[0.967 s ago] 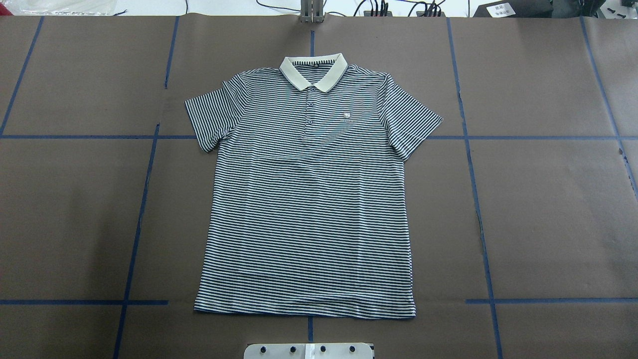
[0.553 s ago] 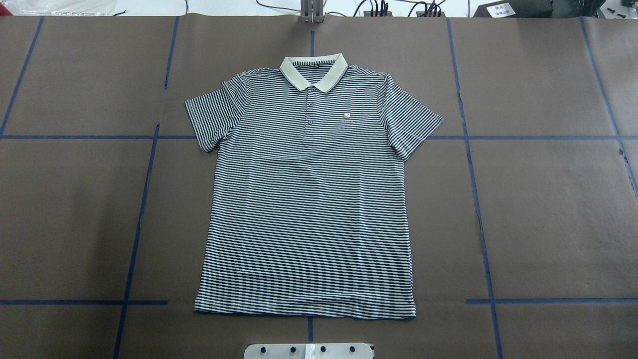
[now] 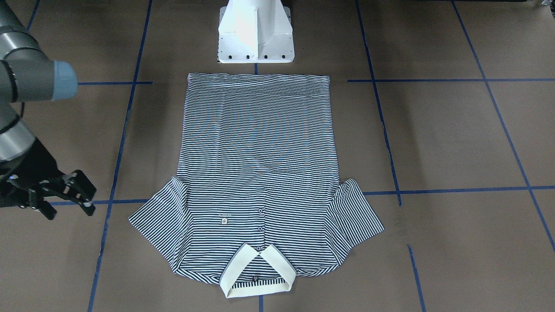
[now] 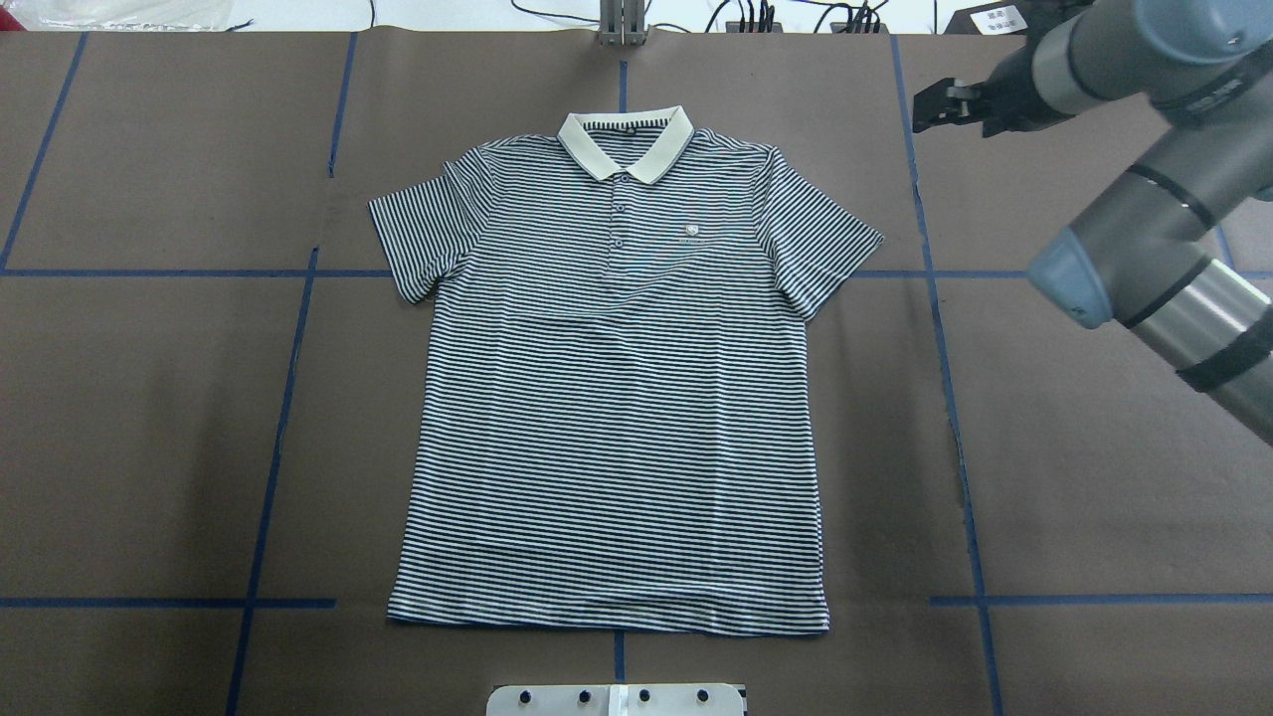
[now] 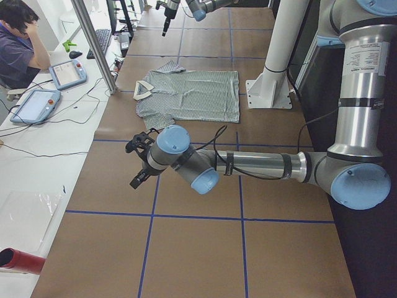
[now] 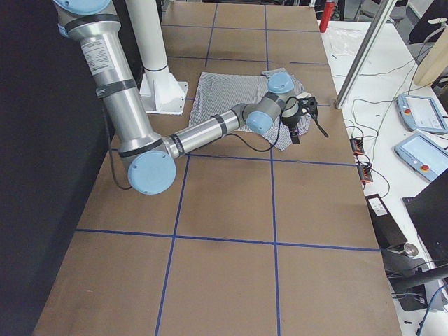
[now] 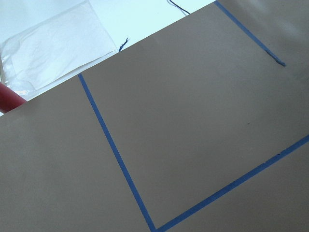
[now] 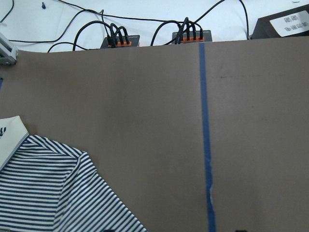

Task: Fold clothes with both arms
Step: 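Move the right gripper to the striped shirt's sleeve nearest it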

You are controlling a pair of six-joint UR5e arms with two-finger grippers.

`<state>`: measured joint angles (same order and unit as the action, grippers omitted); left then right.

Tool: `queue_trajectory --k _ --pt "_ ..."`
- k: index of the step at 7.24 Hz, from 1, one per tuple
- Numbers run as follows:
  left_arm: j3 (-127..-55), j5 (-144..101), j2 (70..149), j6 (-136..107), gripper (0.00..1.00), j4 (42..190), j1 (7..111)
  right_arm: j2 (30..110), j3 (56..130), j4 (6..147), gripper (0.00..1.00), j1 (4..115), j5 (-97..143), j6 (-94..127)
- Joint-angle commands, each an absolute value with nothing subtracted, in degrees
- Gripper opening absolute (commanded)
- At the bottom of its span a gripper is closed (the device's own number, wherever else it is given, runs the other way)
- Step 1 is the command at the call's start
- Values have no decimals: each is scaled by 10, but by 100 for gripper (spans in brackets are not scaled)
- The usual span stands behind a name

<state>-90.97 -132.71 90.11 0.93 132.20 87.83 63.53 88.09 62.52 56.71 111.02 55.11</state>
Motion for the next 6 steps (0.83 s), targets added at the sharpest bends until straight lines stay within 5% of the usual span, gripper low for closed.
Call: queue_trajectory --k 1,6 --pt "-910 -1327 900 10 100 1322 879 606 841 625 79 513 1063 576" --pt "-907 -1326 899 9 100 1322 878 611 779 604 76 473 1032 576"
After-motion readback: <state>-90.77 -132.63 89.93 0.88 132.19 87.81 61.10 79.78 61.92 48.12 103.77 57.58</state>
